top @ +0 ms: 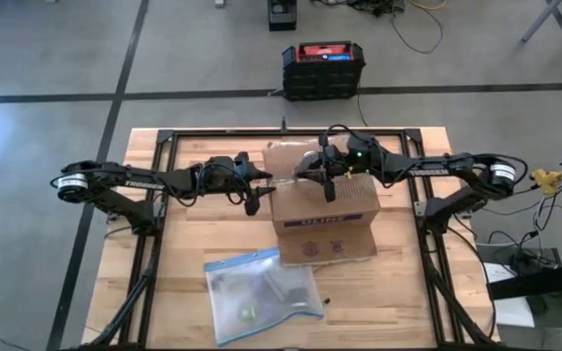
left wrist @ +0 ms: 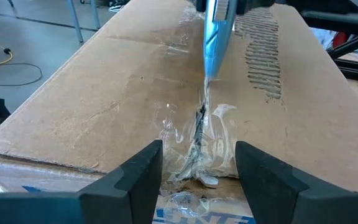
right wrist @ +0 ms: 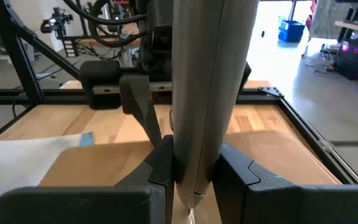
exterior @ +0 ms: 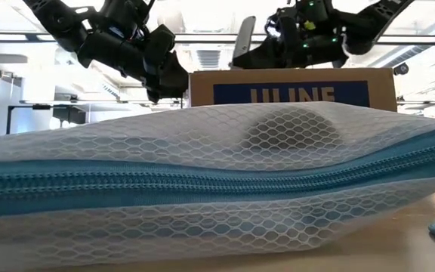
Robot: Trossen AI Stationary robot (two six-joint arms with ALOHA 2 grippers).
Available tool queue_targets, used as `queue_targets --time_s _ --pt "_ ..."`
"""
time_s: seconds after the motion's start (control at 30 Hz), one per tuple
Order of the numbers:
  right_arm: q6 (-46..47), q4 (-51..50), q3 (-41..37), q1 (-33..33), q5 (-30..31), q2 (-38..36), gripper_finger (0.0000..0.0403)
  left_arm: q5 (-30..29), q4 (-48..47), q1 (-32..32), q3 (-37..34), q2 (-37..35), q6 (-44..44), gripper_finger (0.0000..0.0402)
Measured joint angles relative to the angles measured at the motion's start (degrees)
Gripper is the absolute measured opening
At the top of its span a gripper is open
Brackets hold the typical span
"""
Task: Unpack boxes
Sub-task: Break down the box until it is fully flat
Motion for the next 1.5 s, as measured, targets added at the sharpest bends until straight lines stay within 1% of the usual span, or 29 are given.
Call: queue_targets --time_s 0.13,0.33,0.57,0.67,0.87,1.03,1.2,1.5 --pt "-1.8 -4.1 -1.3 -0.5 1.4 -4.4 0.0056 0.0 -0.2 0.0 0.0 0.0 0.1 0.0183" --pt "-3.0 -11.2 -3.6 -2.4 1.3 -9.9 0.0056 0.0 -0.2 0.0 0.0 0.0 0.2 0.0187" --pt "-3.3 -16.8 -5.6 -3.6 1.8 -16.3 0.0056 -0.7 -1.1 0.0 0.1 0.0 0.2 0.0179" --pt "-3.4 -21.0 -6.0 -4.2 2.1 -19.1 0.0056 -0.7 -1.4 0.0 0.1 0.0 0.2 0.0178" --pt "-4.2 -27.0 -6.0 -4.9 4.2 -24.6 0.0056 -0.9 -2.0 0.0 0.1 -0.1 0.2 0.0182" --pt "-4.3 -31.5 -6.0 -5.1 6.0 -28.6 0.0056 -1.0 -2.4 0.0 0.2 -0.1 0.2 0.0174" --pt "-4.3 -37.1 -6.0 -5.1 9.2 -32.0 0.0056 -1.0 -2.8 0.0 0.2 -0.1 0.2 0.0171" --pt "-4.2 -42.5 -6.0 -5.1 13.7 -37.9 0.0056 -1.0 -3.2 0.0 0.2 -0.1 1.5 0.0176"
